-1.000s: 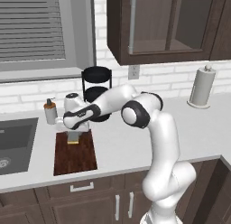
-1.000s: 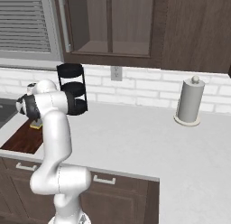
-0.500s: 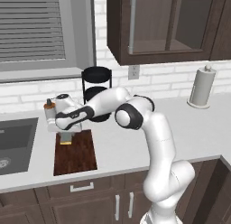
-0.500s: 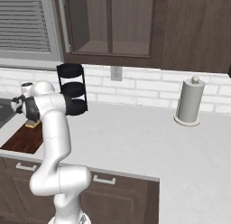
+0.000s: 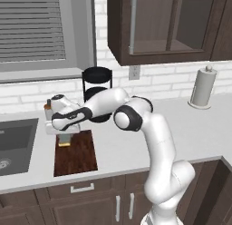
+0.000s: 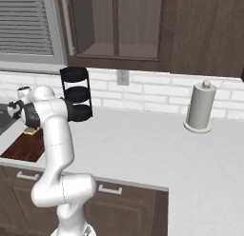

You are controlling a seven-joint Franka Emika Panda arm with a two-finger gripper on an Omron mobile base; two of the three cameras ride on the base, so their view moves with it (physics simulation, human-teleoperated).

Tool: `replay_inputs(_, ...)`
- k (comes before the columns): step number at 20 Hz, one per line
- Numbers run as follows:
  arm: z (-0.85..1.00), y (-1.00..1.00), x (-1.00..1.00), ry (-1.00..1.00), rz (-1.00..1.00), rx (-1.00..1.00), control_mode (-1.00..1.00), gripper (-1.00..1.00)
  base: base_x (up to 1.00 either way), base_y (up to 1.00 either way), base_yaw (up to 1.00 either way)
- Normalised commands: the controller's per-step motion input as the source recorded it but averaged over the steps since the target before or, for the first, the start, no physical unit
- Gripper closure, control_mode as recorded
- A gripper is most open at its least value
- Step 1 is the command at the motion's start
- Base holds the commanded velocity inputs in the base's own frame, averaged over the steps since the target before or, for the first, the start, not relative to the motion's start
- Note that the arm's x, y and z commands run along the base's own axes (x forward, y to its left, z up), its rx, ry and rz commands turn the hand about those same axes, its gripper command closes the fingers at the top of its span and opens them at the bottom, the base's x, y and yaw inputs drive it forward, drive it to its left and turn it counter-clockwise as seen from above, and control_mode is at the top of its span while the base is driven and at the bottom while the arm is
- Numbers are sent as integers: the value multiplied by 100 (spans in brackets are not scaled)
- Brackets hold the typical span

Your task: Pick up the sponge from the counter and clean the cutting board by briefly scrubbing or pressing down on the cutting board. Once finished, release the sponge.

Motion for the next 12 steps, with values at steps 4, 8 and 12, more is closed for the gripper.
replay_inputs(4, -3, 1, -70, -7, 0, 0, -100, 100, 0, 0, 0)
replay_inputs(8, -25, -8, -74, -6, 1, 0, -100, 100, 0, 0, 0)
replay_inputs(12, -25, -38, -39, -6, 0, 0, -100, 100, 0, 0, 0)
